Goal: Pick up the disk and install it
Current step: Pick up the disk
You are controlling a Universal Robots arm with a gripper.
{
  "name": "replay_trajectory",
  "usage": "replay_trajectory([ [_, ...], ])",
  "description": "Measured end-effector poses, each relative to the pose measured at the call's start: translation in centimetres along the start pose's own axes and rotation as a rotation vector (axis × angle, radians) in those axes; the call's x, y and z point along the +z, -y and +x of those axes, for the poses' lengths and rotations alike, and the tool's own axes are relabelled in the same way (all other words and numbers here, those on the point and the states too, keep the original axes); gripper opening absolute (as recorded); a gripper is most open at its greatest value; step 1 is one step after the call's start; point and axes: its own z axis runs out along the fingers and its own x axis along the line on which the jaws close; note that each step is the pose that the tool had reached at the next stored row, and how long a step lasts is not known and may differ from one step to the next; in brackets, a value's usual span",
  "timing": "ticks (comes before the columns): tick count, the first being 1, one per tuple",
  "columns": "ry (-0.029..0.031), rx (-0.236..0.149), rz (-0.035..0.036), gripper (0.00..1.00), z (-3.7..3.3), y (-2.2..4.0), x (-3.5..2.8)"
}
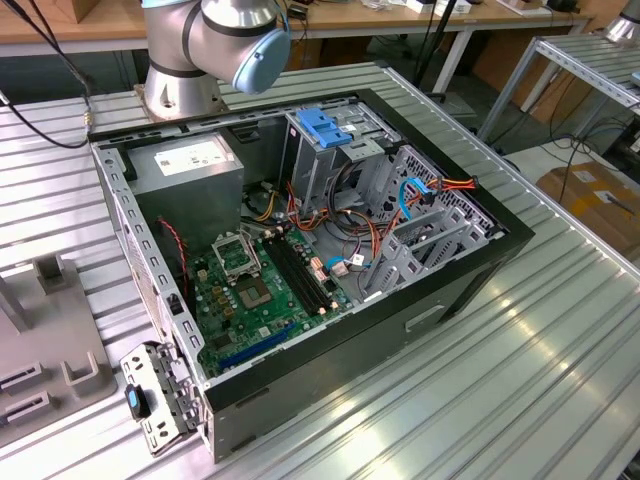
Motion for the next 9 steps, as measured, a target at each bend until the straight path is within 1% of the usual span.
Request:
replay_trajectory([
  [3, -0.0005, -0.024, 0.0007, 0.11, 0.0, -0.01, 0.19],
  [9, -0.0004, -0.026, 0.0009, 0.11, 0.01, 0.0, 0.36],
])
